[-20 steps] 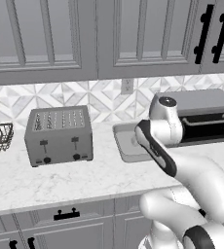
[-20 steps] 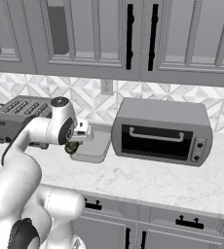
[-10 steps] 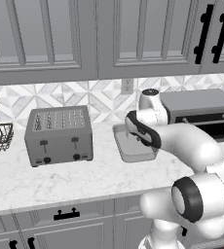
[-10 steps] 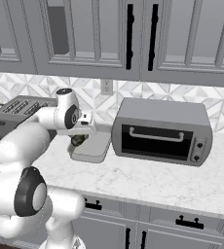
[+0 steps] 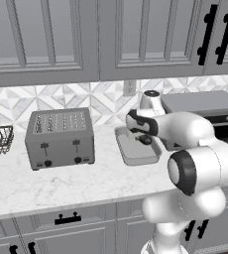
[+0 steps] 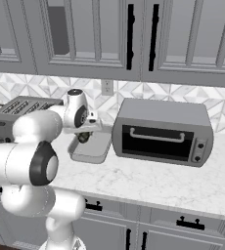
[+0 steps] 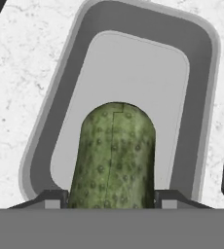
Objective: Place one cucumber and one steak in each tupperware on the nearby counter, to pack two identical lunches.
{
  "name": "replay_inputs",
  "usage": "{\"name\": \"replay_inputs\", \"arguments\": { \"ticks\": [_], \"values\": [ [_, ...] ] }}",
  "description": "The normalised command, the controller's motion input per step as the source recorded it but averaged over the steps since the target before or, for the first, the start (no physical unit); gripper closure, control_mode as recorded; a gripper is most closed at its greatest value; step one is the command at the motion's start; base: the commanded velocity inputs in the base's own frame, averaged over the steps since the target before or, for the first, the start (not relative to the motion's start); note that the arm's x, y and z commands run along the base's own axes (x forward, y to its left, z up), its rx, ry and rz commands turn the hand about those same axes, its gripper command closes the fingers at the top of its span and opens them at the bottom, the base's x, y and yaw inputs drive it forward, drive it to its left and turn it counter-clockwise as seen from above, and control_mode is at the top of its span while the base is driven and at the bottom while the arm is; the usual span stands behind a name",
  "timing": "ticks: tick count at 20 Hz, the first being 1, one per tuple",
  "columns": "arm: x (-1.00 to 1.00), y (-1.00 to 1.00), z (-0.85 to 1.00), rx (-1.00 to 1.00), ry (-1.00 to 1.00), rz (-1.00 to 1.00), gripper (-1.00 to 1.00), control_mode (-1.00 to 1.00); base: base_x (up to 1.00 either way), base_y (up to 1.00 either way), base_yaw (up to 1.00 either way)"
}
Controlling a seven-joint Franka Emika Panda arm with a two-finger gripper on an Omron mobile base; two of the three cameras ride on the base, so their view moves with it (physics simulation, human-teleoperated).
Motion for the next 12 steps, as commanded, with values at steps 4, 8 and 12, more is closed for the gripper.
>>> {"name": "replay_inputs", "arguments": {
  "ticks": [4, 8, 12],
  "values": [
    [0.18, 0.00, -0.01, 0.00, -0.01, 0.10, 1.00, -1.00, 0.00, 0.00, 0.00],
    [0.28, 0.00, 0.00, 0.00, 0.00, 0.11, 1.00, -1.00, 0.00, 0.00, 0.00],
    [0.27, 0.00, -0.23, 0.00, -0.01, 0.11, 1.00, -1.00, 0.00, 0.00, 0.00]
  ]
}}
